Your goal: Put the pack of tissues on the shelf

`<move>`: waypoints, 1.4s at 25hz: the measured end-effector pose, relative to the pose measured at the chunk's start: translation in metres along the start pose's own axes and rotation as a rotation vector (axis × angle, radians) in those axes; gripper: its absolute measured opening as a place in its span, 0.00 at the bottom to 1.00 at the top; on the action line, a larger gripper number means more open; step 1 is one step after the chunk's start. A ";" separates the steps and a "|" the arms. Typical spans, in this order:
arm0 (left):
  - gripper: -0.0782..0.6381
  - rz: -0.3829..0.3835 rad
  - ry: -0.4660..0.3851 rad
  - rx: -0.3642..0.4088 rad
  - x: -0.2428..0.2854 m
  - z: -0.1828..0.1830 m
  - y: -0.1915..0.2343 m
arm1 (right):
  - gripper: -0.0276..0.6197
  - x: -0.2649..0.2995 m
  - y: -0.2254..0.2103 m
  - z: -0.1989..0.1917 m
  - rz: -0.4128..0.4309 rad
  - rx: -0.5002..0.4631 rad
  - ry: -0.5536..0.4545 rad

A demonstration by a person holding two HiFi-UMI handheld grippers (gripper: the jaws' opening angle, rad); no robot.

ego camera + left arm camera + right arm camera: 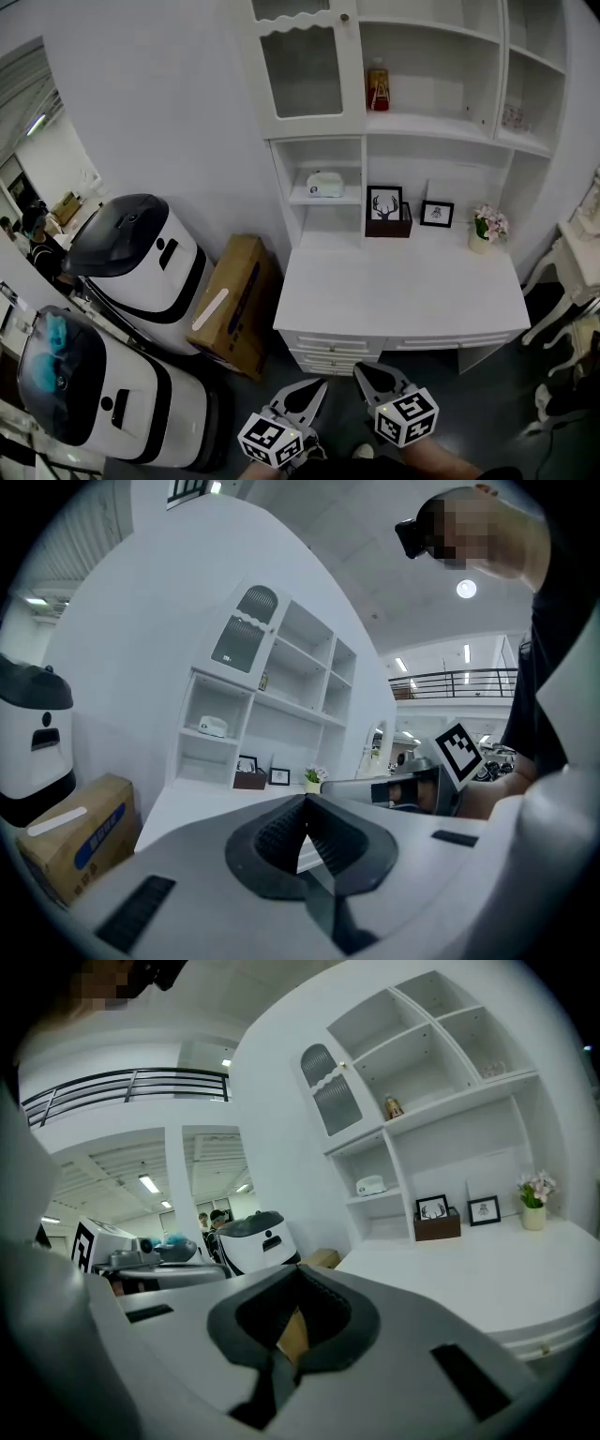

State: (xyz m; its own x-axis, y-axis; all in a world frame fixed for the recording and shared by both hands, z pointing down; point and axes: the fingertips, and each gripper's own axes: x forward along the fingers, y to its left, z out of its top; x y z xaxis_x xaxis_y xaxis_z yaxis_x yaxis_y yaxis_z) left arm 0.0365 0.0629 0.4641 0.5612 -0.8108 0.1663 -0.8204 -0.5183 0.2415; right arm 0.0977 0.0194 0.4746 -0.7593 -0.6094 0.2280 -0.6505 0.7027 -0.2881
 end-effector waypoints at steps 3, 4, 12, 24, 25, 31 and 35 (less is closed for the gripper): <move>0.11 0.010 0.000 0.004 -0.002 -0.003 -0.010 | 0.05 -0.009 0.000 -0.004 0.014 0.001 0.003; 0.11 0.012 0.002 0.005 -0.002 -0.003 -0.013 | 0.05 -0.013 0.000 -0.005 0.017 0.003 0.005; 0.11 0.028 0.003 -0.006 -0.002 -0.017 -0.035 | 0.05 -0.036 -0.006 -0.022 0.029 0.012 0.025; 0.11 0.026 0.034 0.003 0.000 -0.027 -0.052 | 0.05 -0.063 -0.018 -0.033 0.008 0.041 0.021; 0.11 0.028 0.035 0.002 0.001 -0.028 -0.052 | 0.05 -0.064 -0.019 -0.035 0.007 0.046 0.022; 0.11 0.018 0.047 -0.004 0.005 -0.032 -0.056 | 0.05 -0.064 -0.020 -0.036 0.005 0.057 0.022; 0.11 0.014 0.049 -0.003 0.005 -0.033 -0.052 | 0.05 -0.060 -0.020 -0.038 0.004 0.059 0.023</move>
State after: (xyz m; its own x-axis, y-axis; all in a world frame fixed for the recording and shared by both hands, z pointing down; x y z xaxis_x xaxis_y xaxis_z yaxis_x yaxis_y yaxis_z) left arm 0.0861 0.0946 0.4834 0.5542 -0.8038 0.2163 -0.8280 -0.5058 0.2419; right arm 0.1556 0.0563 0.5018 -0.7625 -0.5975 0.2482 -0.6460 0.6818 -0.3433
